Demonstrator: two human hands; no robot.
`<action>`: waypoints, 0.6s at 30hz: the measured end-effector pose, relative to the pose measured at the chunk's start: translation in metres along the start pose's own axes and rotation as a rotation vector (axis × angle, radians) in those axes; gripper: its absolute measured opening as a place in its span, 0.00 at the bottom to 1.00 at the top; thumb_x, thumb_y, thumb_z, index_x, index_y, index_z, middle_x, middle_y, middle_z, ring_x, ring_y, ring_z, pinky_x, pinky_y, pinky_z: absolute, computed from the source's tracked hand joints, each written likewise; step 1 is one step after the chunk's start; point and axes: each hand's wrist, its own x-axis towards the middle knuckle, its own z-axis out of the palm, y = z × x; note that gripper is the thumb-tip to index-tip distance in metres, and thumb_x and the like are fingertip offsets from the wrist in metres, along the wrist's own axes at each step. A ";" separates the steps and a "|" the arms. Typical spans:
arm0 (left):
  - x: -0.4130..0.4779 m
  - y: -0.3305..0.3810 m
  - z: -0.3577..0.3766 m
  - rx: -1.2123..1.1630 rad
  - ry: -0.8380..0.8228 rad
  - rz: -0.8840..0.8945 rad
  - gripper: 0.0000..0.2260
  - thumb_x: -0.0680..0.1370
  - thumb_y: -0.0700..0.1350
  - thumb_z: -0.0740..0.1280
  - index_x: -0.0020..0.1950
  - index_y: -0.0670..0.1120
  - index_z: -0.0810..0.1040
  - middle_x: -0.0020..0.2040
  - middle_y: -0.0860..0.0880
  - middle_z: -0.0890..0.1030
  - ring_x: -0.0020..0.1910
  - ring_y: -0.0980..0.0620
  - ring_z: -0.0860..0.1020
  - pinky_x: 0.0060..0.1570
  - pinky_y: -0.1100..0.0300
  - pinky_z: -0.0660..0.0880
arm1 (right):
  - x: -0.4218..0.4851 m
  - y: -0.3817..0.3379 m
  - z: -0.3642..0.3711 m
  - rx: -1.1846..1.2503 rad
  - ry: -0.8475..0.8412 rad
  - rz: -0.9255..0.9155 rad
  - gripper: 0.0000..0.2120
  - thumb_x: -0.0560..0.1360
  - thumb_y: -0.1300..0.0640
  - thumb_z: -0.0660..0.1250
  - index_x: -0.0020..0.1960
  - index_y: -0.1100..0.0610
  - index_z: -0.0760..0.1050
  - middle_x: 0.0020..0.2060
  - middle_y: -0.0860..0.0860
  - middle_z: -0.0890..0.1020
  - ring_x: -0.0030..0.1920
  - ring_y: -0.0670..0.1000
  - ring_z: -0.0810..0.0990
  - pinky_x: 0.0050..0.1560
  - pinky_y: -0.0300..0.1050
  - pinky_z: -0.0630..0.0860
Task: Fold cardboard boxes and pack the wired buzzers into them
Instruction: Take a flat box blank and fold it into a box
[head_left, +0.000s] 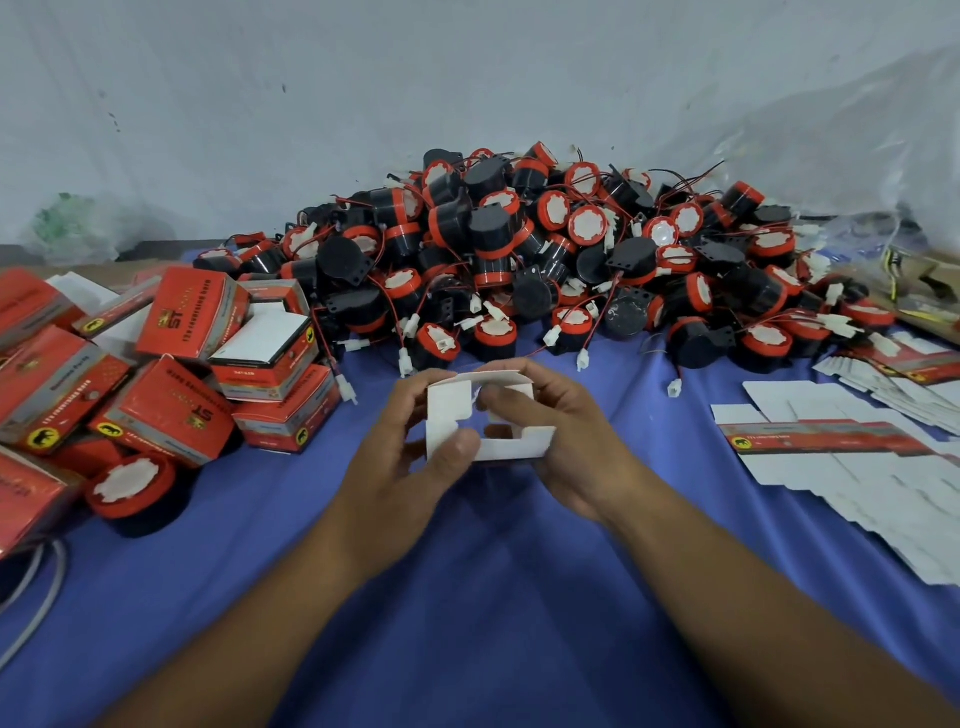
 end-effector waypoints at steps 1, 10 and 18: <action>0.002 0.000 0.000 -0.026 0.025 -0.017 0.18 0.75 0.59 0.64 0.63 0.57 0.71 0.57 0.61 0.77 0.56 0.60 0.77 0.50 0.70 0.73 | -0.001 0.000 0.002 -0.008 0.004 0.001 0.08 0.74 0.54 0.70 0.51 0.54 0.82 0.42 0.51 0.81 0.44 0.49 0.78 0.45 0.46 0.75; 0.007 -0.010 -0.003 -0.287 0.098 -0.169 0.16 0.77 0.46 0.64 0.64 0.46 0.76 0.59 0.45 0.81 0.59 0.45 0.79 0.56 0.54 0.76 | -0.005 -0.005 0.012 0.029 -0.036 0.075 0.15 0.75 0.45 0.67 0.54 0.54 0.82 0.48 0.53 0.85 0.47 0.50 0.83 0.42 0.39 0.79; 0.004 -0.005 -0.001 0.040 0.125 -0.093 0.12 0.79 0.54 0.61 0.62 0.59 0.74 0.58 0.59 0.80 0.57 0.60 0.78 0.51 0.69 0.73 | -0.005 -0.009 0.012 0.002 -0.073 0.109 0.19 0.68 0.40 0.71 0.51 0.52 0.80 0.43 0.50 0.83 0.42 0.48 0.81 0.37 0.39 0.77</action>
